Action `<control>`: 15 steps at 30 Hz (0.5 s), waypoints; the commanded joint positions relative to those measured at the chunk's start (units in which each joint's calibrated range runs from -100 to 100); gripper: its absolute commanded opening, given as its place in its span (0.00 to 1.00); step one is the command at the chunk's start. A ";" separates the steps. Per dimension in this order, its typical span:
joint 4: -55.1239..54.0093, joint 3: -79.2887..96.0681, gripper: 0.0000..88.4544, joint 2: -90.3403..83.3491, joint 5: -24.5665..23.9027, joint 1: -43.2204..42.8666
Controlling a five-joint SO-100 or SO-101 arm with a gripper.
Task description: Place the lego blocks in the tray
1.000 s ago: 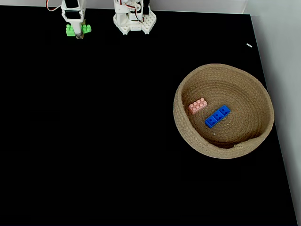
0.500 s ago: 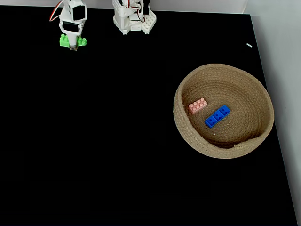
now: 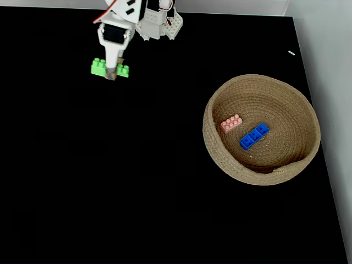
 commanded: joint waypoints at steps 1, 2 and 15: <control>-1.37 -8.65 0.00 3.08 -8.21 -13.34; -2.29 -9.47 0.00 3.85 -9.52 -16.14; -34.36 -0.53 0.00 11.25 -18.56 -36.67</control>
